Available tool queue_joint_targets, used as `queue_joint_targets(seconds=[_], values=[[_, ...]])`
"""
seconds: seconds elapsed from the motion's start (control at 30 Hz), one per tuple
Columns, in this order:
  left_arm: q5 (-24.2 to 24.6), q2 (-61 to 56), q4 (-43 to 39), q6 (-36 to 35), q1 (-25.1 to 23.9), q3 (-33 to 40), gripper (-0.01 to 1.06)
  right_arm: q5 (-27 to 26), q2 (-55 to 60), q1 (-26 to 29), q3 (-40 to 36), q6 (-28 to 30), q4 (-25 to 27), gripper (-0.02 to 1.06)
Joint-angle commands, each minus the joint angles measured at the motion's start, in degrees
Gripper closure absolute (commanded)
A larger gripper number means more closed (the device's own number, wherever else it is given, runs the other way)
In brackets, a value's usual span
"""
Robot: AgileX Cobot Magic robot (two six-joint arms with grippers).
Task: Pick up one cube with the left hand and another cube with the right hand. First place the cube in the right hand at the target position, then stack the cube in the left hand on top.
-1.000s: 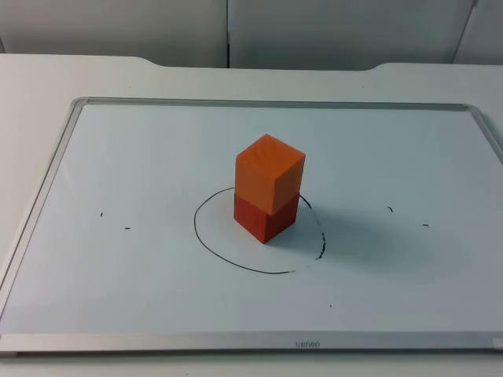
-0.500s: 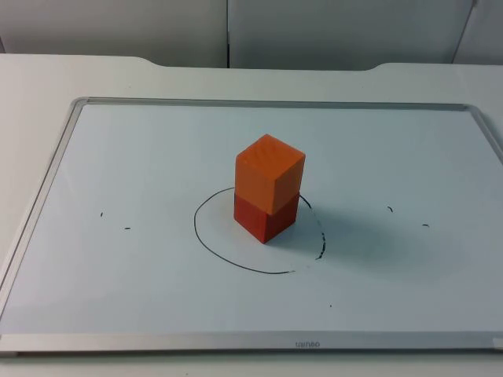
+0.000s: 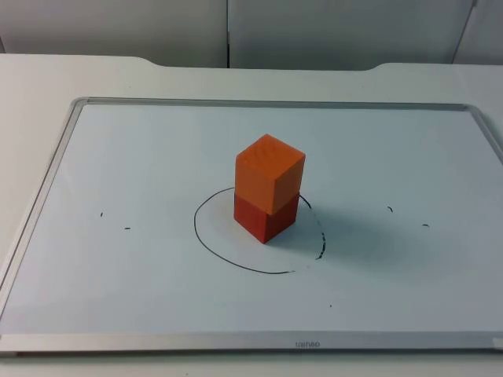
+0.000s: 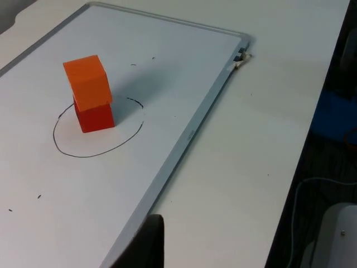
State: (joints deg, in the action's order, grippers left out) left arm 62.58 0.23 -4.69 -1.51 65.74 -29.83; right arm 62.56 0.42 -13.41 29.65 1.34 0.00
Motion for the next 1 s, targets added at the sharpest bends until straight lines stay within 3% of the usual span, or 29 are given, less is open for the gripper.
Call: queue_joint_targets(seconds=[0.0,0.1,0.17,0.2,0.23,0.37,0.4,0.5,0.53,0.67,0.97], values=[[-0.79,-0.23,0.42,0.08,-1.72,0.45,0.00,-0.75,-0.42,5.04,-0.44,-0.08,0.00,0.00],[-0.79,-0.23,0.42,0.08,-5.44,0.45,0.00,-0.75,-0.42,8.45,-0.44,-0.08,0.00,0.00],[-0.79,-0.23,0.42,0.08,-11.22,0.45,0.00,-0.75,-0.42,10.34,-0.44,-0.08,0.00,0.00],[-0.79,-0.23,0.42,0.08,-15.96,0.45,0.00,-0.75,-0.42,10.58,-0.44,-0.08,0.00,0.00],[-0.79,-0.23,0.42,0.08,-15.96,0.45,0.00,-0.75,-0.42,10.58,-0.44,-0.08,0.00,0.00],[-0.79,-0.23,0.42,0.08,-26.56,0.45,0.00,-0.75,-0.42,10.58,-0.44,-0.08,0.00,0.00],[-0.79,-0.23,0.42,0.08,-26.56,0.45,0.00,-0.75,-0.42,10.58,-0.44,-0.08,0.00,0.00],[-0.79,-0.23,0.42,0.08,-35.88,0.45,0.00,-0.75,-0.42,10.58,-0.44,-0.08,0.00,0.00],[-0.79,-0.23,0.42,0.08,-35.88,0.45,0.00,-0.75,-0.42,10.58,-0.44,-0.08,0.00,0.00],[-0.79,-0.23,0.42,0.08,-44.57,0.45,0.00,-0.75,-0.42,10.58,-0.44,-0.08,0.00,0.00],[-0.79,-0.23,0.42,0.08,-51.49,0.45,0.00,-0.75,-0.42,10.58,-0.44,-0.08,0.00,0.00]])
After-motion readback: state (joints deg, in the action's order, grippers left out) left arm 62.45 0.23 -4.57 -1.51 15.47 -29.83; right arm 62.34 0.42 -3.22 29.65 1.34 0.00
